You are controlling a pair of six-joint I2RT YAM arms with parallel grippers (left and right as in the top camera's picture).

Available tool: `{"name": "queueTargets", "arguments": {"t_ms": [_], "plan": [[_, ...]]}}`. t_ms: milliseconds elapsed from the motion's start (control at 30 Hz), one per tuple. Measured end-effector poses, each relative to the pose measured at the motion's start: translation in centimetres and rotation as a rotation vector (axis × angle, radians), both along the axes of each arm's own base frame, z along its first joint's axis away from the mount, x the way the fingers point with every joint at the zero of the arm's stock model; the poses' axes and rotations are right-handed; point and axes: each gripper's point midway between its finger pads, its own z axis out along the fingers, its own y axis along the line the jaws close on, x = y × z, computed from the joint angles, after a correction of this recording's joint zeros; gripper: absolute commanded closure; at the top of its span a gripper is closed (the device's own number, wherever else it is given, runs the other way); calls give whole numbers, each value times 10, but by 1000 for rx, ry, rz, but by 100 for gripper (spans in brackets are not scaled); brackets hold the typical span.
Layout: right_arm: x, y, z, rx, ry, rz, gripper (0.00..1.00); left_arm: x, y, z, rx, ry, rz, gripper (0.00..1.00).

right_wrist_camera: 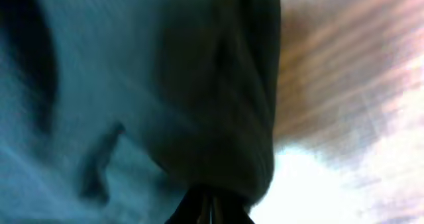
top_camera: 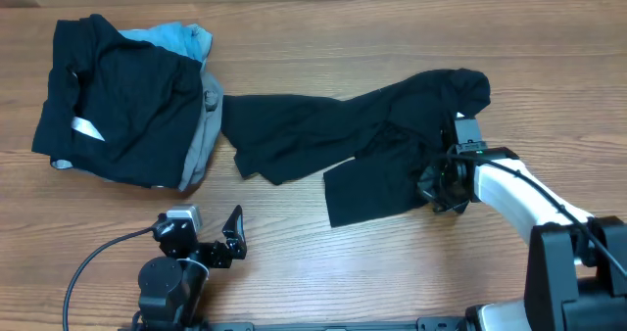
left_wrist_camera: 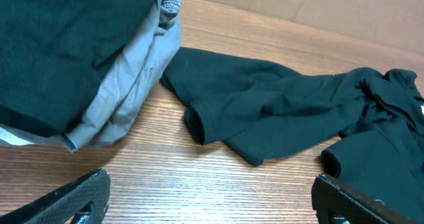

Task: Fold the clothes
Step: 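Grasp the t-shirt's right edge with right gripper and drag rightward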

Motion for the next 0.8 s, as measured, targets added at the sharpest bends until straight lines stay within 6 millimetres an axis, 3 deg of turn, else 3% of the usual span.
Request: {"name": "queueTargets", "arguments": {"t_ms": [100, 233, 367, 467, 667, 800], "plan": [[7, -3, -1, -22, -20, -7, 96, 0, 0, 0, 0, 0, 0, 0], [-1, -13, -3, -61, 50, -75, 96, 0, 0, 0, 0, 0, 0, 0], [-11, -52, -3, -102, 109, -235, 96, 0, 0, 0, 0, 0, 0, 0], [-18, -103, -3, -103, 128, -437, 96, 0, 0, 0, 0, 0, 0, 0], [-43, -184, -2, -144, 132, -722, 96, 0, 0, 0, 0, 0, 0, 0], [-55, -209, -1, -153, 132, -778, 96, 0, 0, 0, 0, 0, 0, 0]]}}
